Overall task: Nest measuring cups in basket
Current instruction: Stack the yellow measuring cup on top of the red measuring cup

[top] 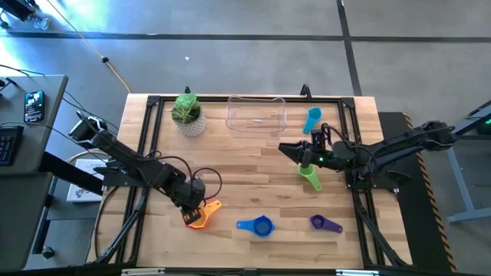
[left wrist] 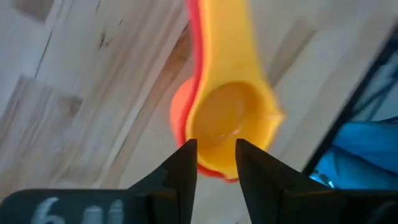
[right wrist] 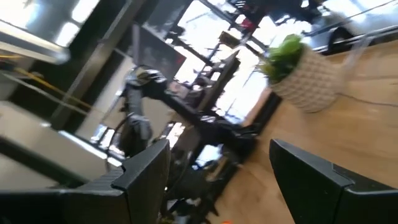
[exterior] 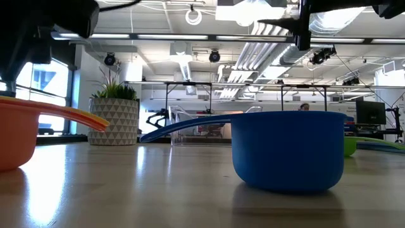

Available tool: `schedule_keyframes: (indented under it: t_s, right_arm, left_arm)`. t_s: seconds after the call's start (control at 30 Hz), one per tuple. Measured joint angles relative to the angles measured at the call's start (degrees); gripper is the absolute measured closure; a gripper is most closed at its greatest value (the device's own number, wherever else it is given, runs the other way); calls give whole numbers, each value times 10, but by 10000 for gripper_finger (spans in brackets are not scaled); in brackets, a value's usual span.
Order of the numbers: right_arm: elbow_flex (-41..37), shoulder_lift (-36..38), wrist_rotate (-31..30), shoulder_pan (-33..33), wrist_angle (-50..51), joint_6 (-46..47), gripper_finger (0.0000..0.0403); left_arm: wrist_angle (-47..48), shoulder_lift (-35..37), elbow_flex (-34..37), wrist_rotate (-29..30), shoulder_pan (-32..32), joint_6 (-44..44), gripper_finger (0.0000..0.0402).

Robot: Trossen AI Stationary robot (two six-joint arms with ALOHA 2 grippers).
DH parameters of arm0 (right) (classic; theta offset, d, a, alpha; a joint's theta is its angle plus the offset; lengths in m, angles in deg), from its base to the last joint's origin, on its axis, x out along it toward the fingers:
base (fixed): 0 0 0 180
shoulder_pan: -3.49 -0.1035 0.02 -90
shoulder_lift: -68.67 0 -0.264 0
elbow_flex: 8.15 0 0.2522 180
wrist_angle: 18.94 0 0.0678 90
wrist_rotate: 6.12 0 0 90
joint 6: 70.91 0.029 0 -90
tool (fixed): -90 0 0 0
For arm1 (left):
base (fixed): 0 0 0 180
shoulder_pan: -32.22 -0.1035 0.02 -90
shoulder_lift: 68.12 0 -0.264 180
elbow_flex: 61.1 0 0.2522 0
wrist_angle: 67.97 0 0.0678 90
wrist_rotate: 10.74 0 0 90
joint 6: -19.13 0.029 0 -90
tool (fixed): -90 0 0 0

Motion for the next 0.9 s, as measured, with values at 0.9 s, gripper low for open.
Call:
schedule_keyframes:
  t_s: [0.9]
  right_arm:
    - [354, -158, -96, -134, 569, 211, 137]
  left_arm:
    - [11, 98, -17, 104, 2, 20, 312]
